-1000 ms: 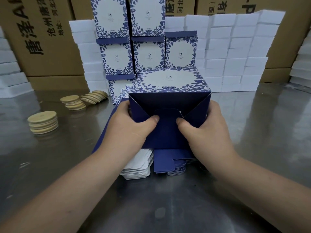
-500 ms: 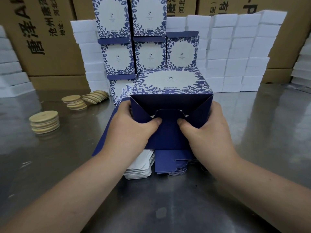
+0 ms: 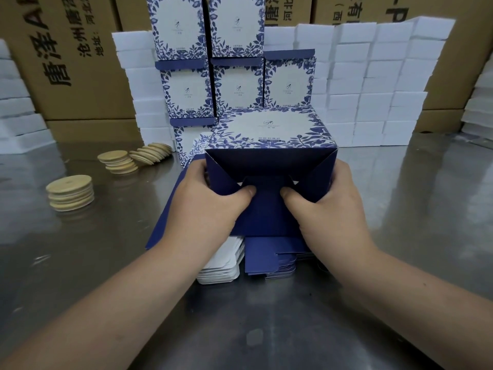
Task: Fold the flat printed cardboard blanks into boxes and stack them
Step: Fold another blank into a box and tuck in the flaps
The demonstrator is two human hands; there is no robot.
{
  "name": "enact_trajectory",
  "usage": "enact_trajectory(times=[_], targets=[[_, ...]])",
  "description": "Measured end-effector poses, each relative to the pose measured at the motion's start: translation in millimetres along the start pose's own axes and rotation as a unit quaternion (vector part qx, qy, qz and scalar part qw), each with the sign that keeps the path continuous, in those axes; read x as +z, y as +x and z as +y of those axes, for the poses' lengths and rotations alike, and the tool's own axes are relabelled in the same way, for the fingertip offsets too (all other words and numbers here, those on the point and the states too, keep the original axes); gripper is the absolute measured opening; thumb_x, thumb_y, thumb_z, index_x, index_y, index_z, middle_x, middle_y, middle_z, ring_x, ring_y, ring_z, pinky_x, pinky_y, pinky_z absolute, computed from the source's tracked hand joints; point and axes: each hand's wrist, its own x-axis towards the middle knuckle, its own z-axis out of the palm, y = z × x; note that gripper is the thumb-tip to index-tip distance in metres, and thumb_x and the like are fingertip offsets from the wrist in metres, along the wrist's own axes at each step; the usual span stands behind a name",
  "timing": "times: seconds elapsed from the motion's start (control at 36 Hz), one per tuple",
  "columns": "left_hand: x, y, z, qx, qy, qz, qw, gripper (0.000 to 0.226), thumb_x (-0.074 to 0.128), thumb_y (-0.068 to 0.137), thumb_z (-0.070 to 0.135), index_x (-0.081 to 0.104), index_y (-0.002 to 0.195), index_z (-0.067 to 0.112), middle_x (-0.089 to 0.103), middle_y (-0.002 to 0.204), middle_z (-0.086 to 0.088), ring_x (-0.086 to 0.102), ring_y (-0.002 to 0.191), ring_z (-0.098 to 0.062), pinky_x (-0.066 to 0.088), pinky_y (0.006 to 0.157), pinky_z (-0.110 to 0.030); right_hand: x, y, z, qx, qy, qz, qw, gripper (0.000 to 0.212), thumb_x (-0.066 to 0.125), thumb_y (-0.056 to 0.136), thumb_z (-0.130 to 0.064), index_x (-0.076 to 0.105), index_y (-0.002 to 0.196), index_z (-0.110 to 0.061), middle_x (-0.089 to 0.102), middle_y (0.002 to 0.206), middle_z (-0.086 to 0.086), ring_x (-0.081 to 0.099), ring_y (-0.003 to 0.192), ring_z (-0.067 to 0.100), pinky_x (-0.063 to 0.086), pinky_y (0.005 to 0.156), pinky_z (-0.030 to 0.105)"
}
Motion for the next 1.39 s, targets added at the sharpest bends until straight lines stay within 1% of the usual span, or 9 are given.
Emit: enact_trajectory(times=[0.22,0.36,0.44,0.56,0.69,0.83,1.08,1.25,1.39], targets=[[-2.7,-3.7,4.2,0.012,-0.063,-0.037,0.997,0.041,0.065,0.057,0.052,0.056,0.094,0.037,0.066,0.090,0.024,0.062,0.083,0.006,0.047,0.069,-0.020,-2.3,-3.6,-1.9,-0.019,0.019,-0.028,0.999,0.050,0.062,0.072,-0.044,0.044,0.119,-0.041,0.058,0.109,-0.026,0.054,0.099,-0.012,0.045,0.073,0.003],[-4.4,-6.1,5.6,0.042,-0.072,-0.054,0.995,0.025,0.065,0.072,0.043,0.055,0.095,0.038,0.064,0.089,0.031,0.060,0.083,0.012,0.044,0.062,-0.004,-4.1,-4.2,-4.4,-0.061,0.001,-0.051,0.997,0.036,0.053,0.077,-0.041,0.042,0.106,-0.059,0.056,0.109,-0.034,0.052,0.105,-0.013,0.042,0.076,0.003],[-6.4,-7.5,10.9,0.061,-0.095,-0.068,0.991,0.010,0.056,0.079,0.042,0.059,0.088,0.045,0.064,0.087,0.033,0.059,0.083,0.013,0.042,0.062,-0.002,-5.3,-3.0,-2.8,-0.083,-0.010,-0.045,0.996,0.041,0.045,0.081,-0.045,0.041,0.121,-0.052,0.053,0.118,-0.027,0.048,0.112,-0.009,0.041,0.089,0.010],[-10.6,-6.8,14.7,0.098,-0.101,-0.081,0.987,0.023,0.045,0.075,0.056,0.059,0.091,0.062,0.065,0.104,0.015,0.059,0.100,-0.001,0.047,0.087,-0.022,-10.7,-0.6,-4.2,-0.072,-0.012,-0.024,0.997,0.040,0.032,0.077,-0.060,0.046,0.112,-0.046,0.050,0.111,-0.026,0.045,0.105,-0.017,0.032,0.079,-0.003],[-11.4,-7.4,15.8,0.143,-0.049,-0.057,0.987,0.066,0.037,0.075,0.058,0.048,0.131,0.025,0.049,0.117,0.007,0.048,0.108,0.002,0.036,0.096,-0.017,-14.2,0.3,-9.3,-0.052,0.049,-0.037,0.997,0.023,0.027,0.087,-0.047,0.046,0.101,-0.048,0.051,0.108,-0.033,0.046,0.095,-0.028,0.030,0.073,-0.008],[-7.3,-10.1,11.0,0.122,-0.056,-0.114,0.984,0.085,0.041,0.076,0.061,0.025,0.146,0.015,0.032,0.150,-0.003,0.028,0.139,-0.018,0.025,0.113,-0.047,-11.2,-3.7,-10.8,-0.050,0.091,-0.056,0.993,0.026,0.022,0.092,-0.042,0.041,0.109,-0.049,0.048,0.094,-0.056,0.042,0.098,-0.032,0.029,0.075,-0.009],[-6.2,-12.5,7.8,0.121,-0.024,-0.144,0.982,0.084,0.025,0.080,0.063,0.013,0.150,0.018,0.022,0.155,0.007,0.018,0.142,-0.006,0.019,0.116,-0.040,-13.1,-2.3,-6.7,-0.036,0.072,-0.033,0.996,0.028,0.020,0.090,-0.050,0.047,0.097,-0.045,0.050,0.084,-0.055,0.044,0.089,-0.033,0.029,0.069,-0.010],[-7.6,-12.6,9.9,0.116,-0.048,-0.125,0.984,0.082,0.027,0.080,0.062,0.017,0.149,0.019,0.027,0.153,0.010,0.021,0.139,0.000,0.021,0.116,-0.033,-12.6,1.3,-3.9,-0.069,0.007,-0.058,0.996,0.020,0.035,0.088,-0.044,0.040,0.107,-0.051,0.046,0.094,-0.057,0.044,0.095,-0.031,0.030,0.072,-0.008],[-8.2,-9.5,10.9,0.100,-0.098,-0.094,0.986,0.058,0.028,0.089,0.048,0.038,0.140,0.023,0.048,0.132,0.026,0.040,0.121,0.015,0.032,0.097,-0.003,-12.2,2.2,-1.7,-0.104,-0.090,-0.079,0.987,0.069,0.043,0.071,-0.063,0.033,0.136,-0.040,0.043,0.104,-0.055,0.042,0.096,-0.030,0.032,0.072,-0.006]])
